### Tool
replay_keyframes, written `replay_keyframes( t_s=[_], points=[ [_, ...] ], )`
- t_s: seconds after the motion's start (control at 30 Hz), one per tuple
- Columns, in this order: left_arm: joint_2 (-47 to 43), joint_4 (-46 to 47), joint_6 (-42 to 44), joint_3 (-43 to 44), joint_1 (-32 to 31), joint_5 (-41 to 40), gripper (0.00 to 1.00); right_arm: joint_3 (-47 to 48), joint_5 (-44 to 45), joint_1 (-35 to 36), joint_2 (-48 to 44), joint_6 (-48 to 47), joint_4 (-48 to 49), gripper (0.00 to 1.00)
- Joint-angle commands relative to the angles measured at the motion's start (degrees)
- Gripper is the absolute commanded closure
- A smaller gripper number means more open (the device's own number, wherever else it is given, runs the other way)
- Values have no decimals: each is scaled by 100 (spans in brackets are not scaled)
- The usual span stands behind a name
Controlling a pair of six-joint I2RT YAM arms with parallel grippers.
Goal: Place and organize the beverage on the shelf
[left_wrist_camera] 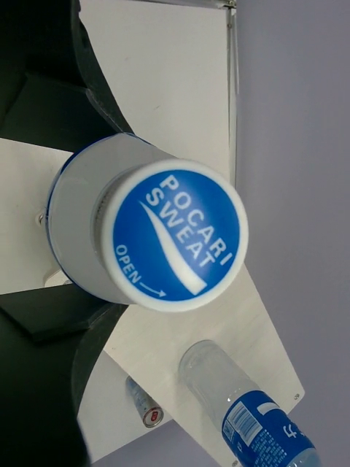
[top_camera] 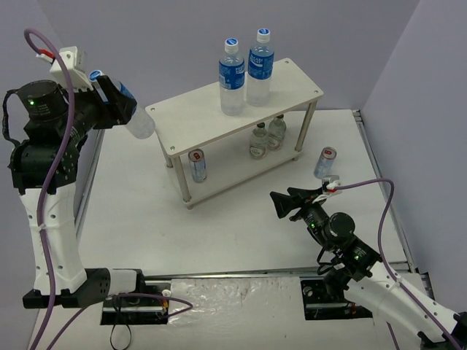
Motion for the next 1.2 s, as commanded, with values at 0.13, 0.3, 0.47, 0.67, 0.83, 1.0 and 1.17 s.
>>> replay_keyframes(
  t_s=[0.13,0.3,0.47,0.67,0.83,1.0,1.17],
  points=[
    [224,628,-72,829,-217,491,98,197,-25,42,79,6,164,36],
    [558,251,288,1251,-858,80,98,170,2,42,176,-3,243,36],
    [734,127,455,1383,-1220,-150,98,135,10,42,264,-12,322,36],
    [971,31,684,1480,-1668,-317,98,118,28,42,325,-21,349,36],
    [1147,110,798,1541,-1906,-449,98,109,37,42,299,-12,349,35],
    [1323,74,842,1586,-2081,-493,88,74,72,42,255,-30,357,35],
    [1402,66,921,1568,-2213,-686,82,65,28,42,281,-21,427,35]
  ],
)
